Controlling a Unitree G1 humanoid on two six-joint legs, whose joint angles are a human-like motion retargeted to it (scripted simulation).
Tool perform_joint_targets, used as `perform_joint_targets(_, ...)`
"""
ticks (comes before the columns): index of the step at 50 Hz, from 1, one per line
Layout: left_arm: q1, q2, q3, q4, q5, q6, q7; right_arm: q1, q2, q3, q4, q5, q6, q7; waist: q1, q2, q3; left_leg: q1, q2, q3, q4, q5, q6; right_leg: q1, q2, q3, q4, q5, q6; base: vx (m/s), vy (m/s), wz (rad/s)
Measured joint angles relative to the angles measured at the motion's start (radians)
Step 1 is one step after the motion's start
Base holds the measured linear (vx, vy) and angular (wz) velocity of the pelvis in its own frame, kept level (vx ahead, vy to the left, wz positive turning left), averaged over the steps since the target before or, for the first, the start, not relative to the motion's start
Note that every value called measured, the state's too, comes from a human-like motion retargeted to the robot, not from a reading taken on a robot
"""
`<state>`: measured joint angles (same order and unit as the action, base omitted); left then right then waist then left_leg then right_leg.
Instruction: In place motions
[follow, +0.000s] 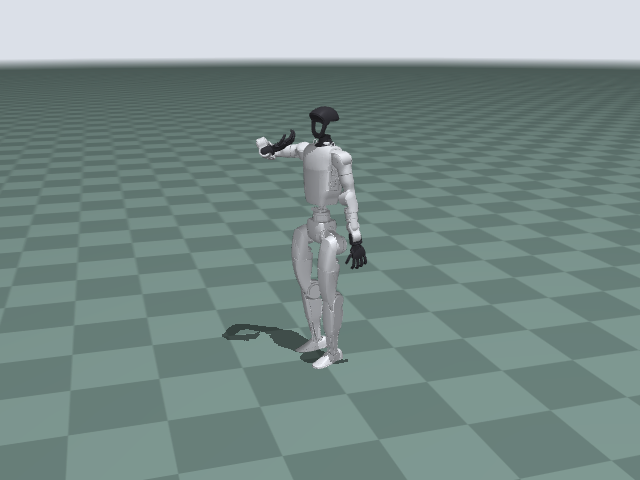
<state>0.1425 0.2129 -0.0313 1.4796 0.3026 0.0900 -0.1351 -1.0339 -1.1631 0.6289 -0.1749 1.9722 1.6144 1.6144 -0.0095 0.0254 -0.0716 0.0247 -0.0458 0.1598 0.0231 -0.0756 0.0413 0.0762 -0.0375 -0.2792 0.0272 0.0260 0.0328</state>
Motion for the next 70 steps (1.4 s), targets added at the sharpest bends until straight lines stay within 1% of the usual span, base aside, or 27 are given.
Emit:
perform_joint_targets(5, 0.003, -0.056, 0.040, 0.041, -0.031, -0.010, 0.012, 0.118, 0.328, -0.334, 0.177, 0.000, 0.000, 0.000, -0.012, 0.027, -0.003, -0.011, -0.007, -0.012, 0.004, 0.005, -0.001, 0.000, -0.010, -0.017, -0.006, 0.000, 0.003, 0.00, 0.06, 0.09)
perform_joint_targets(10, 0.035, -0.081, 0.029, 0.045, -0.015, -0.018, 0.001, 0.034, 0.696, -0.666, 0.307, 0.000, 0.000, 0.000, 0.013, 0.042, -0.018, -0.014, -0.013, -0.015, 0.009, 0.007, -0.001, 0.000, -0.018, -0.020, -0.007, 0.000, 0.005, 0.01, 0.04, -0.01)
perform_joint_targets(13, 0.053, -0.089, 0.026, 0.040, -0.002, -0.024, 0.000, -0.042, 0.828, -0.812, 0.319, 0.000, 0.000, 0.000, 0.031, 0.051, -0.023, -0.013, -0.014, -0.019, 0.011, 0.007, 0.000, 0.004, -0.020, -0.025, -0.007, -0.001, 0.005, 0.00, 0.00, 0.00)
perform_joint_targets(15, 0.063, -0.083, 0.026, 0.039, 0.002, -0.026, 0.002, -0.077, 0.867, -0.835, 0.294, 0.000, 0.000, 0.000, 0.040, 0.044, -0.027, -0.013, -0.015, -0.023, 0.009, 0.007, 0.000, 0.005, -0.019, -0.027, -0.008, -0.003, 0.005, 0.00, 0.00, 0.00)
perform_joint_targets(18, 0.056, -0.037, 0.062, 0.044, -0.005, -0.020, 0.002, -0.049, 0.806, -0.734, 0.172, 0.000, 0.000, 0.000, 0.015, 0.011, -0.014, -0.020, -0.014, -0.022, 0.008, 0.007, 0.001, -0.002, -0.016, -0.025, -0.009, -0.003, 0.006, 0.01, 0.02, 0.00)
perform_joint_targets(22, 0.044, -0.011, 0.103, 0.055, 0.004, -0.008, -0.013, 0.078, 0.570, -0.575, 0.050, 0.000, 0.000, 0.000, -0.010, -0.007, -0.013, -0.023, -0.017, -0.024, 0.009, 0.005, 0.004, -0.004, -0.019, -0.025, -0.008, -0.005, 0.007, 0.01, 0.04, 0.01)
perform_joint_targets(28, 0.024, 0.021, 0.082, 0.040, -0.006, -0.017, 0.001, 0.148, 0.259, -0.287, -0.090, 0.000, 0.000, 0.000, 0.018, -0.035, -0.017, -0.015, -0.018, -0.016, 0.004, 0.004, 0.005, -0.004, -0.020, -0.018, -0.005, -0.003, 0.009, 0.00, 0.00, 0.00)
perform_joint_targets(33, 0.006, 0.053, 0.051, 0.027, -0.019, -0.021, -0.003, 0.064, -0.057, -0.015, -0.137, 0.000, 0.000, 0.000, 0.032, -0.067, -0.018, -0.007, -0.016, -0.007, 0.000, 0.004, 0.007, -0.001, -0.018, -0.014, -0.004, -0.002, 0.009, 0.00, 0.00, 0.00)
perform_joint_targets(37, -0.019, 0.104, -0.001, 0.013, -0.012, -0.026, -0.008, -0.107, -0.246, 0.293, -0.229, 0.000, 0.000, 0.000, 0.057, -0.111, -0.012, 0.000, -0.017, -0.003, -0.001, 0.002, 0.007, 0.006, -0.018, -0.011, -0.003, -0.003, 0.008, 0.00, 0.00, 0.00)
perform_joint_targets(40, -0.028, 0.145, -0.024, 0.002, -0.006, -0.033, -0.009, -0.321, -0.262, 0.628, -0.292, 0.000, 0.000, 0.000, 0.064, -0.144, -0.007, 0.011, -0.017, 0.000, -0.001, 0.000, 0.008, 0.014, -0.017, -0.006, -0.002, -0.003, 0.007, 0.03, -0.03, -0.04)
perform_joint_targets(42, -0.026, 0.148, -0.019, -0.005, -0.006, -0.037, -0.004, -0.404, -0.204, 0.771, -0.343, 0.000, 0.000, 0.000, 0.052, -0.151, -0.001, 0.015, -0.016, 0.003, -0.001, 0.000, 0.008, 0.017, -0.015, -0.004, -0.001, -0.003, 0.006, 0.00, 0.00, 0.00)
perform_joint_targets(45, -0.044, 0.133, -0.005, -0.016, -0.008, -0.042, -0.001, -0.284, -0.132, 0.771, -0.445, 0.000, 0.000, 0.000, 0.038, -0.146, 0.027, 0.016, -0.014, 0.004, -0.001, 0.001, 0.009, 0.015, -0.013, -0.002, 0.000, -0.001, 0.004, 0.00, 0.00, 0.00)
perform_joint_targets(47, -0.054, 0.075, 0.010, -0.010, -0.010, -0.041, -0.010, -0.097, -0.078, 0.771, -0.453, 0.000, 0.000, 0.000, 0.020, -0.093, 0.046, 0.019, -0.013, 0.005, -0.001, 0.000, 0.010, 0.017, -0.012, -0.002, 0.003, -0.001, 0.005, 0.00, 0.04, -0.01)
perform_joint_targets(48, -0.055, 0.022, 0.023, -0.001, -0.009, -0.038, -0.016, 0.037, -0.029, 0.771, -0.398, 0.000, 0.000, 0.000, 0.003, -0.047, 0.050, 0.024, -0.012, 0.004, 0.000, 0.000, 0.011, 0.021, -0.010, -0.001, 0.005, -0.001, 0.006, 0.00, 0.09, -0.01)
perform_joint_targets(50, -0.042, -0.083, 0.070, 0.016, -0.004, -0.034, -0.012, 0.391, 0.160, 0.686, -0.154, 0.000, 0.000, 0.000, -0.052, 0.035, 0.055, 0.028, -0.008, 0.002, 0.000, -0.001, 0.011, 0.025, -0.006, -0.002, 0.004, 0.000, 0.006, -0.01, 0.08, 0.03)
perform_joint_targets(52, -0.033, -0.114, 0.098, 0.029, 0.001, -0.030, 0.004, 0.795, 0.513, 0.437, 0.206, 0.000, 0.000, 0.000, -0.080, 0.051, 0.059, 0.025, -0.008, -0.003, 0.000, -0.001, 0.010, 0.023, -0.005, -0.007, 0.001, 0.001, 0.005, 0.00, 0.03, 0.04)
perform_joint_targets(53, -0.027, -0.114, 0.090, 0.039, 0.000, -0.028, 0.010, 0.962, 0.741, 0.302, 0.411, 0.000, 0.000, 0.000, -0.078, 0.050, 0.054, 0.024, -0.009, -0.004, 0.000, -0.001, 0.009, 0.023, -0.006, -0.007, 0.000, 0.001, 0.005, 0.00, 0.00, 0.00)
perform_joint_targets(55, -0.002, -0.100, 0.063, 0.056, -0.011, -0.029, 0.014, 1.166, 1.187, 0.066, 0.803, 0.000, 0.000, 0.000, -0.069, 0.041, 0.035, 0.021, -0.009, -0.003, 0.000, -0.001, 0.007, 0.017, -0.007, -0.004, -0.002, 0.003, 0.003, 0.00, 0.00, 0.00)
perform_joint_targets(56, 0.009, -0.099, 0.067, 0.063, -0.011, -0.032, 0.009, 1.213, 1.350, -0.041, 0.925, 0.000, 0.000, 0.000, -0.072, 0.041, 0.028, 0.017, -0.008, -0.001, 0.000, -0.001, 0.006, 0.012, -0.007, 0.000, -0.002, 0.004, 0.002, -0.02, 0.02, -0.18)
perform_joint_targets(57, 0.019, -0.101, 0.078, 0.069, -0.011, -0.032, 0.007, 1.256, 1.494, -0.148, 1.024, 0.000, 0.000, 0.000, -0.077, 0.042, 0.022, 0.015, -0.008, 0.002, 0.000, -0.001, 0.005, 0.008, -0.007, 0.003, -0.001, 0.005, 0.002, -0.03, 0.02, -0.21)
perform_joint_targets(59, 0.035, -0.124, 0.134, 0.078, -0.020, -0.026, 0.016, 1.314, 1.684, -0.356, 1.108, 0.000, 0.000, 0.000, -0.097, 0.052, 0.015, 0.013, -0.006, 0.007, 0.000, -0.001, 0.005, 0.002, -0.006, 0.010, 0.000, 0.007, 0.001, -0.02, 0.03, -0.22)
perform_joint_targets(60, 0.043, -0.137, 0.168, 0.081, -0.032, -0.023, 0.023, 1.334, 1.749, -0.455, 1.129, 0.000, 0.000, 0.000, -0.110, 0.059, 0.012, 0.013, -0.005, 0.010, 0.000, -0.001, 0.005, 0.000, -0.006, 0.014, 0.002, 0.008, 0.001, -0.02, 0.05, -0.22)
perform_joint_targets(62, 0.061, -0.173, 0.256, 0.086, -0.061, -0.029, 0.015, 1.329, 1.758, -0.674, 1.200, 0.000, 0.000, 0.000, -0.140, 0.090, 0.004, 0.015, -0.003, 0.014, 0.002, -0.001, 0.007, -0.001, -0.005, 0.020, 0.004, 0.010, 0.002, -0.04, 0.07, -0.19)
perform_joint_targets(63, 0.070, -0.171, 0.312, 0.089, -0.064, -0.032, 0.005, 1.296, 1.755, -0.820, 1.269, 0.000, 0.000, 0.000, -0.153, 0.091, -0.002, 0.015, -0.003, 0.013, 0.004, -0.001, 0.007, -0.001, -0.005, 0.022, 0.005, 0.011, 0.001, -0.06, 0.05, -0.10)
perform_joint_targets(65, 0.077, -0.115, 0.447, 0.087, -0.039, -0.023, -0.011, 1.175, 1.743, -1.164, 1.367, 0.000, 0.000, 0.000, -0.169, 0.058, -0.014, 0.012, -0.007, 0.008, 0.008, 0.001, 0.007, 0.000, -0.009, 0.020, 0.004, 0.013, 0.001, -0.06, 0.03, 0.05)
perform_joint_targets(67, 0.077, -0.033, 0.563, 0.081, -0.023, -0.010, -0.027, 1.028, 1.697, -1.458, 1.312, 0.000, 0.000, 0.000, -0.163, 0.040, -0.027, 0.006, -0.013, 0.000, 0.010, 0.005, 0.005, 0.001, -0.016, 0.011, 0.002, 0.013, 0.002, -0.04, 0.00, 0.23)
perform_joint_targets(70, 0.078, 0.111, 0.711, 0.060, -0.042, 0.011, -0.056, 0.779, 1.552, -1.777, 1.131, 0.000, 0.000, 0.000, -0.125, 0.036, -0.051, -0.005, -0.020, -0.014, 0.012, 0.010, 0.002, 0.001, -0.026, -0.003, -0.001, 0.012, 0.004, 0.00, -0.07, 0.27)
